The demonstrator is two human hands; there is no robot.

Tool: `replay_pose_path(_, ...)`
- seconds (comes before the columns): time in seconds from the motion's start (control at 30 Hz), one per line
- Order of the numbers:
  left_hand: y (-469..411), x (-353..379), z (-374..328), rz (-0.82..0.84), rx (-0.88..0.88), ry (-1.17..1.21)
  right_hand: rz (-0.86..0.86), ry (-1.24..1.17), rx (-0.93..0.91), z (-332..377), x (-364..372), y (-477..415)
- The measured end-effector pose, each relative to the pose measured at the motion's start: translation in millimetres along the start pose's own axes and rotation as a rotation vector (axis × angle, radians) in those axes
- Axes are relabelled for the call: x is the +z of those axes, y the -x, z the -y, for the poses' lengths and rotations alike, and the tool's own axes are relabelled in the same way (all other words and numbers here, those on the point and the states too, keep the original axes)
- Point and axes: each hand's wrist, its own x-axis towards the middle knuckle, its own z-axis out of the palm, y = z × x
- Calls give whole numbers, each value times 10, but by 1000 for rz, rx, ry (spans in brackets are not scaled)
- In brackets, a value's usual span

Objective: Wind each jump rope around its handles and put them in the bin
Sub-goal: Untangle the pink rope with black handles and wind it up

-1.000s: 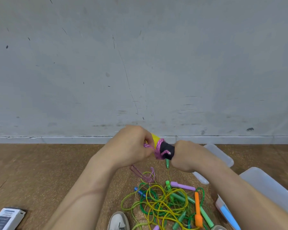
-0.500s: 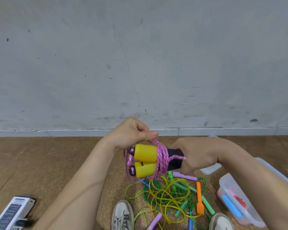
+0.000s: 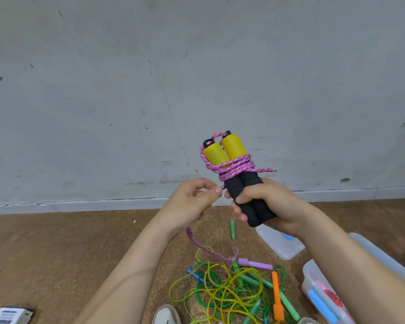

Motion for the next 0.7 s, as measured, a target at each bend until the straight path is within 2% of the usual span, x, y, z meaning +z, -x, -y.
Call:
replay_pose_path(0.17, 39, -30, 62, -169, 200, -658, -146, 57, 24, -6, 40, -26)
replay_pose_path(0.27, 70, -18, 5, -195, 321, -892, -296, 167, 41, -34, 60, -72)
replay_pose_path(0.33, 89, -12, -48, -229, 402, -1011, -420, 383, 6, -67, 28, -133)
replay_pose_path(0.4, 117, -12, -95, -247, 394, -994, -528, 722, -34, -120, -25, -189)
replay_pose_path(0.5, 135, 17, -107, -190, 243, -751, -652, 1140, -125, -205, 31, -222)
replay_pose_path(0.6, 93, 44, -90, -169, 91, -418, -714, 1351, -214, -251, 200, -241)
replay_pose_path(0.63, 99, 50, -97, -175, 73, -375, -728, 1387, -228, -260, 237, -249)
replay_pose_path(0.7, 130, 47, -123, -166, 93, -466, -718, 1462, -218, -286, 263, -265)
